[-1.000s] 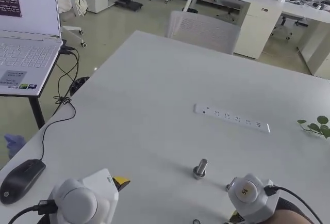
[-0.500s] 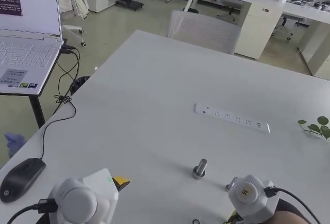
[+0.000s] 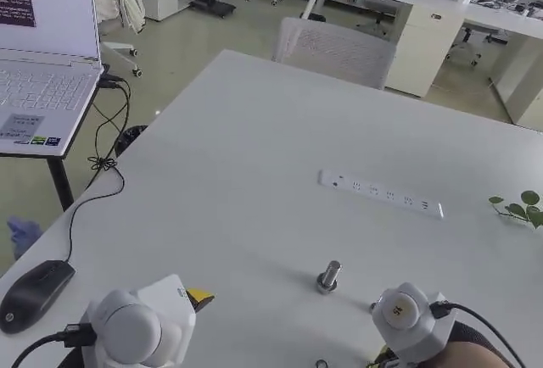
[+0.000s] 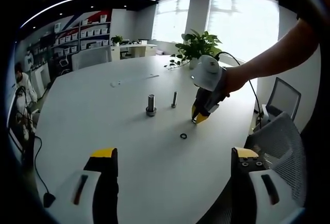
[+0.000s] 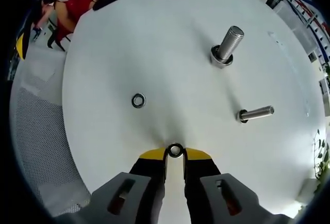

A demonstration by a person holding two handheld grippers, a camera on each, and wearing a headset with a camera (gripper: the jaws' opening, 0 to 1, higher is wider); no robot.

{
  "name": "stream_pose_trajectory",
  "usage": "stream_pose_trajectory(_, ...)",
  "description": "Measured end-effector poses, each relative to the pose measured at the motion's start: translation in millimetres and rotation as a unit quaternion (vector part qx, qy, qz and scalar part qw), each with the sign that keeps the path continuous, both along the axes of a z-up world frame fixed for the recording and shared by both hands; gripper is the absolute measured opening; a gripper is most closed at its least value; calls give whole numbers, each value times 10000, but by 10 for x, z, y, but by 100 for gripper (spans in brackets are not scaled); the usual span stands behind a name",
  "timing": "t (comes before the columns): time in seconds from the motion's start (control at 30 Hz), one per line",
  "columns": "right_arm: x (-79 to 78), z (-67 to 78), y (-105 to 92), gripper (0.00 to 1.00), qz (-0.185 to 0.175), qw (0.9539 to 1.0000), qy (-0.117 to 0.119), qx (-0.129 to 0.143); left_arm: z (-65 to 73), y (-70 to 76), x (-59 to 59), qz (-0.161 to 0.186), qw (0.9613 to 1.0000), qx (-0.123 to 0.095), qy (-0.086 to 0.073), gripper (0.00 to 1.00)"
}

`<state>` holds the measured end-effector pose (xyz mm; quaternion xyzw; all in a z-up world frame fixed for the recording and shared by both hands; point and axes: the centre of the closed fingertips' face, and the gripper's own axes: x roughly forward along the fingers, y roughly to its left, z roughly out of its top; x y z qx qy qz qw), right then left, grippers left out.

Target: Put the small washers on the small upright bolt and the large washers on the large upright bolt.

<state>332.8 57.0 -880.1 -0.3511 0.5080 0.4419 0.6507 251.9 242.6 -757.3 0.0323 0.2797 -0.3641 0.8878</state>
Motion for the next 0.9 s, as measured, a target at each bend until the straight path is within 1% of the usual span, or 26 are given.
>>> stream_pose_trajectory(0.3,3,4,-4,13,-36,10000,40,23,-16,5,-24,-21,10000,31,24,90)
stream_pose_trajectory(0.5,16,19,-24,13,-75,10000,52,40,-8,11,-26,-2,10000,37,10,90)
stream_pose_trajectory(0.63,13,45,-32,13,-113,9999,63,60,-16,1,-38,-34,10000,47,17,90)
stream_pose_trajectory(0.9,7,157,-49,13,-127,9999,72,77,-3,-27,-45,-92,9999,63,6,88)
